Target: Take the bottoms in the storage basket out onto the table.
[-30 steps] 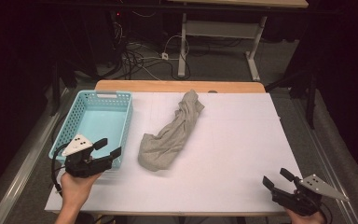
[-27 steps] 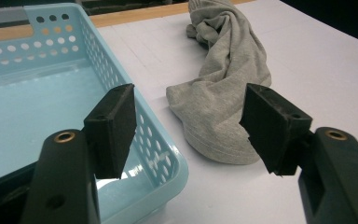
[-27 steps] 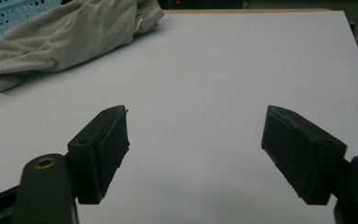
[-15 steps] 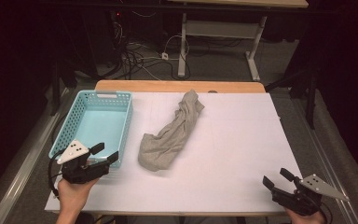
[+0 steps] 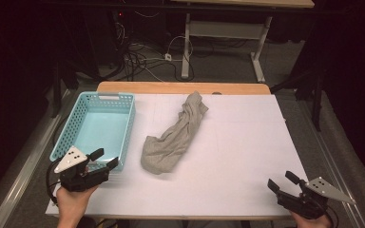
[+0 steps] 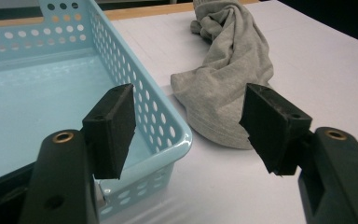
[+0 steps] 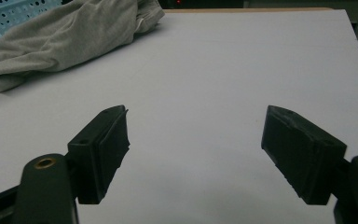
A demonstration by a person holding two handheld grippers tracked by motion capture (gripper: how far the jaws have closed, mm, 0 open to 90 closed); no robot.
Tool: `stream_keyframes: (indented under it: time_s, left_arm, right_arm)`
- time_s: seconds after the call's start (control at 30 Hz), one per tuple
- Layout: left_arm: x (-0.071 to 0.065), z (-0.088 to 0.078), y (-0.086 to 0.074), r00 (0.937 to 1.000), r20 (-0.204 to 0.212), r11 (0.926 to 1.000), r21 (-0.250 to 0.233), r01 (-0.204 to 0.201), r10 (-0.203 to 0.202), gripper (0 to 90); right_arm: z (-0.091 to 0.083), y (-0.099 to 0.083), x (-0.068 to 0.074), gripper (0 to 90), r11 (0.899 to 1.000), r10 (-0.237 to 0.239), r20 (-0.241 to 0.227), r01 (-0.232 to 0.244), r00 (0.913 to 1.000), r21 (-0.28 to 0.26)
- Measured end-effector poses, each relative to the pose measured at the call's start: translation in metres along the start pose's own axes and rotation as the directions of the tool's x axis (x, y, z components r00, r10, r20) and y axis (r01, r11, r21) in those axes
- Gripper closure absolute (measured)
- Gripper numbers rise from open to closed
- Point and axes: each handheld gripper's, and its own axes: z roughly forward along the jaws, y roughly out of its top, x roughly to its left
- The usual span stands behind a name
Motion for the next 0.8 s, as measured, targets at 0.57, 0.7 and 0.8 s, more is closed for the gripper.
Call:
stream_keyframes:
  time_s: [0.57, 0.7, 0.8]
  left_arm:
    - [0.007, -0.011, -0.021, 0.9986, -0.020, 0.9987, -0.014, 0.049, -0.049, 34.1]
    - [0.010, -0.014, -0.027, 0.9974, -0.032, 0.9978, -0.019, 0.064, -0.065, 34.0]
    - [0.012, -0.015, -0.031, 0.9968, -0.036, 0.9972, -0.022, 0.071, -0.072, 34.0]
  right_arm:
    - [0.003, 0.001, 0.000, 23.1, 1.000, -0.002, -0.008, 0.002, 1.0000, 0.001]
    - [0.003, 0.001, 0.000, 23.1, 1.000, -0.003, -0.010, 0.003, 0.9999, 0.002]
    - [0.003, 0.001, 0.000, 23.1, 1.000, -0.004, -0.008, 0.004, 1.0000, 0.000]
